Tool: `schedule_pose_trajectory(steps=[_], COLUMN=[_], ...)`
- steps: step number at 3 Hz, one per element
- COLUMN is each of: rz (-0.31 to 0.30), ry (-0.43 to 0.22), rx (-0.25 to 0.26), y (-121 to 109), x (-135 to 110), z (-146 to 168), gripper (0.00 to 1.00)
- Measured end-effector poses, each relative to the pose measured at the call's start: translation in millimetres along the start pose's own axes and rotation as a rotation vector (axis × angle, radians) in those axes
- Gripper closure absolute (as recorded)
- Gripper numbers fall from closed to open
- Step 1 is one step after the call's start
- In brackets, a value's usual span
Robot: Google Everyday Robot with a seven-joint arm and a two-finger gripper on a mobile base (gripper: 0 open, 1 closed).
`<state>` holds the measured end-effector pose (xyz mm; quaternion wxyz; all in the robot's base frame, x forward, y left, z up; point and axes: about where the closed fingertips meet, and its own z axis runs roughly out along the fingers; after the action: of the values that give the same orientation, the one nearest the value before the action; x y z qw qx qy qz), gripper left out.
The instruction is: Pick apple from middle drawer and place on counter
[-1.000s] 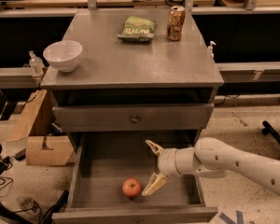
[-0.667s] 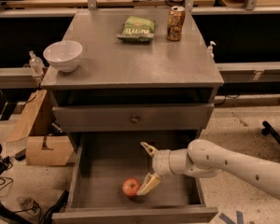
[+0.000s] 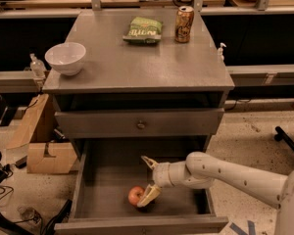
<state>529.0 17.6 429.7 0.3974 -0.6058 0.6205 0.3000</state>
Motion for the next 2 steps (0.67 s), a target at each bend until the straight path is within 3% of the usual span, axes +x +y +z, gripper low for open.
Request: schedule_pose_trajectory(steps=[2], rz=[0.001], ry=[0.083], rx=[-0.094], y=[10], x=[37], z=[28], gripper=[0.00])
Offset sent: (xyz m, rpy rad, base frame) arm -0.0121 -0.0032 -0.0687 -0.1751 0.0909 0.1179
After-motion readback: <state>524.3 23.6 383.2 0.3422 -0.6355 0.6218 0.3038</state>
